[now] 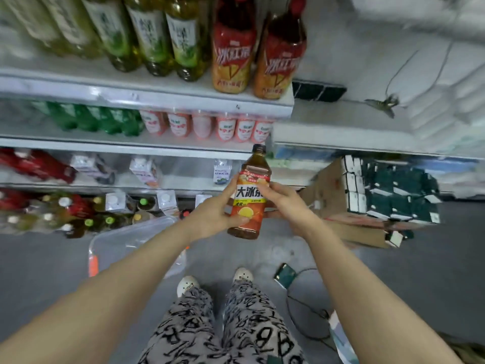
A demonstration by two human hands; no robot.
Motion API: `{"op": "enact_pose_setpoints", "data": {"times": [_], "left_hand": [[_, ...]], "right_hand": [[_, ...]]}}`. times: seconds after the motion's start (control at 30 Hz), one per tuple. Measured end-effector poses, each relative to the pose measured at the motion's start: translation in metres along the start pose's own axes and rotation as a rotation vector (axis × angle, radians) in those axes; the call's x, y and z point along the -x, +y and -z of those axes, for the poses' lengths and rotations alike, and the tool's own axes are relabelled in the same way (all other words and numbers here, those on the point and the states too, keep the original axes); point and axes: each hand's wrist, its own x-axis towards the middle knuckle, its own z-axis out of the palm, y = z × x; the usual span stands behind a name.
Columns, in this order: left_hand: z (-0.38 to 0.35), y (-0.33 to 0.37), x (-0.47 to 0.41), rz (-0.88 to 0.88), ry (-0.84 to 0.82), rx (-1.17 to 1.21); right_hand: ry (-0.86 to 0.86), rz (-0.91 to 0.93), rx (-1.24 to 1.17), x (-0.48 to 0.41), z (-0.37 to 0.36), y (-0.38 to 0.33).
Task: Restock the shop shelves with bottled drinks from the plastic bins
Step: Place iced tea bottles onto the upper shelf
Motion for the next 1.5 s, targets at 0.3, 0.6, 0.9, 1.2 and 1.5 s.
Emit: {"op": "enact_pose_setpoints", "data": {"times": [0.3, 0.6, 0.9, 1.2, 1.5], "left_hand": [[0.03, 0.103, 0.015, -0.202, 0.061, -0.244], [0.055, 0.19, 0.026, -0.423, 0.084, -0.334], [0.077, 0.301, 0.04, -0.587, 0.117, -0.447], [0.091, 0.425, 0.042, -0.741, 0.244, -0.534], [0.106, 0.518, 0.031, -0.935, 0.556, -0.586]], "right_hand": [[0.126, 0.224, 0.059, 0.048, 0.016, -0.092], [0.183, 0.454, 0.101, 0.098, 0.032, -0.171], [0.251, 0.655, 0.135, 0.142, 0.059, -0.266], [0.292, 0.875, 0.157, 0.18, 0.111, -0.37], [0.35, 1.063, 0.17, 0.185, 0.149, -0.474]]}}
